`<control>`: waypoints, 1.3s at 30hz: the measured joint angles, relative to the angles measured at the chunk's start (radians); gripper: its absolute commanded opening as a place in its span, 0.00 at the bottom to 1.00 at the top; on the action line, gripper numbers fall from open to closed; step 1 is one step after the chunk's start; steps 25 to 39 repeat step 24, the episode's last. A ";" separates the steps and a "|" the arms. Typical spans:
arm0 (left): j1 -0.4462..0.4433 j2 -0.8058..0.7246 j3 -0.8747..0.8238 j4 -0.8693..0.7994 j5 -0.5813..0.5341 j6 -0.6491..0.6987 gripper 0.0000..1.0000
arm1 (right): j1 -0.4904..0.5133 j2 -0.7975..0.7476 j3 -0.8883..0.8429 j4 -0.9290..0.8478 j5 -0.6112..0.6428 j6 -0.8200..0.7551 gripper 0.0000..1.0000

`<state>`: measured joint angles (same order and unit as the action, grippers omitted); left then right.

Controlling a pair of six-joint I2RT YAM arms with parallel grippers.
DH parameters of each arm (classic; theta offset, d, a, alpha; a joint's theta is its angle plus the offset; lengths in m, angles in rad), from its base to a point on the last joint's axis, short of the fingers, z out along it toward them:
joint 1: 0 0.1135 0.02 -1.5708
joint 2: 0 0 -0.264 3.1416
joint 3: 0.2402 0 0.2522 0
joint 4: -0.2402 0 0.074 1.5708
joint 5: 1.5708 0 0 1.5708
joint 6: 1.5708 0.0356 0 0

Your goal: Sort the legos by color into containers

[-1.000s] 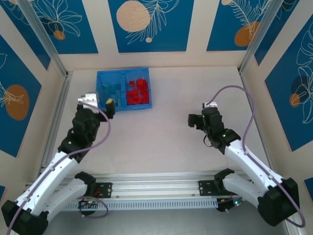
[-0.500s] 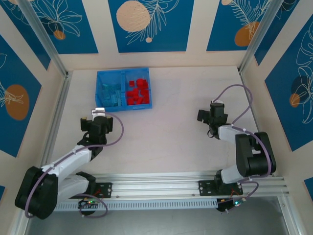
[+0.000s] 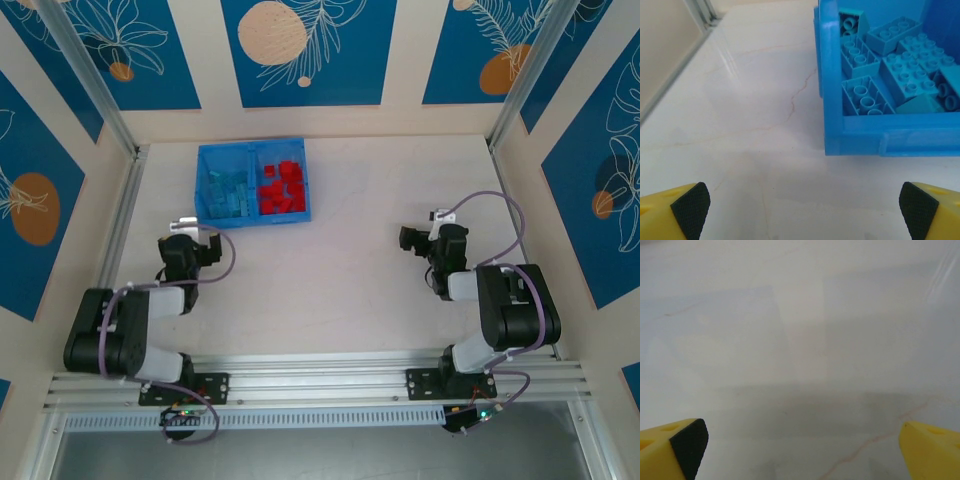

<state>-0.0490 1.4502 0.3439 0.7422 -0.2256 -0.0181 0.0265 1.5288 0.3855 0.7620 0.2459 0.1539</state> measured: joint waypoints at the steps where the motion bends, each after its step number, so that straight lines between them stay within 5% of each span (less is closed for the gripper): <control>1: 0.005 0.039 0.014 0.009 0.033 0.003 1.00 | 0.002 0.000 0.000 0.010 -0.005 0.000 0.99; 9: 0.006 0.090 0.024 0.071 0.164 0.021 1.00 | 0.002 0.000 0.000 0.035 -0.011 -0.003 0.99; 39: 0.005 0.090 0.043 0.080 0.220 0.052 1.00 | 0.002 0.000 0.000 0.039 -0.010 -0.003 0.99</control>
